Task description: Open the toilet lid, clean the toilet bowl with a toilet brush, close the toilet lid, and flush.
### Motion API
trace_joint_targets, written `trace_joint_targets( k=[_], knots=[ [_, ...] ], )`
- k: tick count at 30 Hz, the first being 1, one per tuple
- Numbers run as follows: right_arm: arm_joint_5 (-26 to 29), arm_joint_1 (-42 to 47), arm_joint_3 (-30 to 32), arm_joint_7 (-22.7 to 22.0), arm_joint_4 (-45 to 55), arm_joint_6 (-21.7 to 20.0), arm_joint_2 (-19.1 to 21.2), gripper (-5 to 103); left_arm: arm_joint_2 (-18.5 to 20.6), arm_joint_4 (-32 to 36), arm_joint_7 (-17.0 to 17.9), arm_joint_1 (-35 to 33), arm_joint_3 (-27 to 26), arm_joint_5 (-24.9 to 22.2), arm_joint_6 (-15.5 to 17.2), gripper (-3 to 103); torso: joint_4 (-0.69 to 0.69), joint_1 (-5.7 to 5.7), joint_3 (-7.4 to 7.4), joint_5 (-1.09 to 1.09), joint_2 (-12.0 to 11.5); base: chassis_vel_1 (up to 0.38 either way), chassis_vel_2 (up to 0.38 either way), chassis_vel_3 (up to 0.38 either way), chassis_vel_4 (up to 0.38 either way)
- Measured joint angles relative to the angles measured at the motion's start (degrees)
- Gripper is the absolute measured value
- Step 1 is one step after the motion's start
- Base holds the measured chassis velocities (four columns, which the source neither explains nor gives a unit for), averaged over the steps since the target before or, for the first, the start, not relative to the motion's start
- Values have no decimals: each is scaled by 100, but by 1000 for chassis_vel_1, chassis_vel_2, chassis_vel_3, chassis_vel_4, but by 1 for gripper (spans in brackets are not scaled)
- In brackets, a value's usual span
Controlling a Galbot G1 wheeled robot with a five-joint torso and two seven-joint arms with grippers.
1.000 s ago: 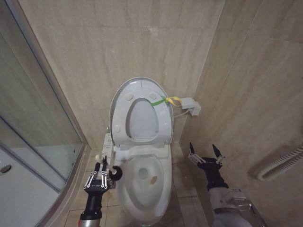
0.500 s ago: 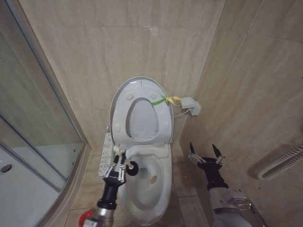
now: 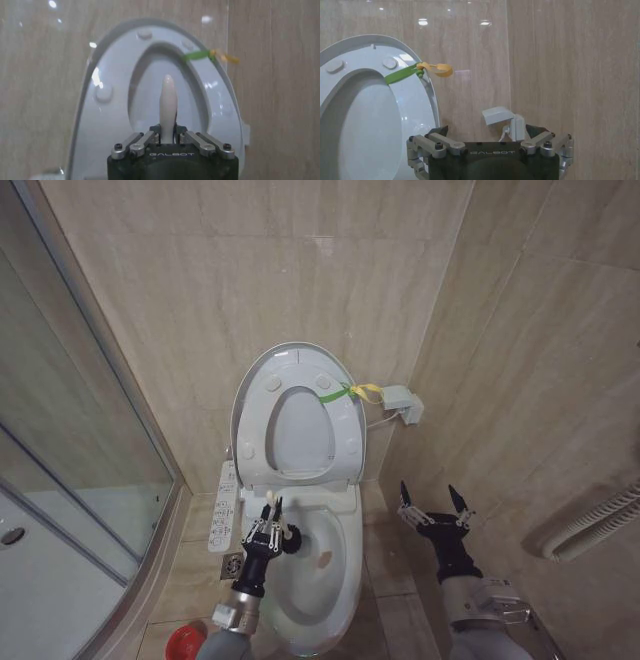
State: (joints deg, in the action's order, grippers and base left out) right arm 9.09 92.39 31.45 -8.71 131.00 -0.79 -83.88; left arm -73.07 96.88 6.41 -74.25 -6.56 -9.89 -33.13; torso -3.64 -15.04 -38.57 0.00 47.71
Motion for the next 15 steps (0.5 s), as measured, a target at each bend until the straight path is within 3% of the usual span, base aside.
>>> trace_joint_targets(
  k=[15],
  knots=[
    [0, 0, 0, 0, 0, 0, 0, 100, -230, -1982, -216, 1075, 503, -133, -421, 18, 0, 1, 0, 0, 0, 0, 0, 0, 0]
  ],
)
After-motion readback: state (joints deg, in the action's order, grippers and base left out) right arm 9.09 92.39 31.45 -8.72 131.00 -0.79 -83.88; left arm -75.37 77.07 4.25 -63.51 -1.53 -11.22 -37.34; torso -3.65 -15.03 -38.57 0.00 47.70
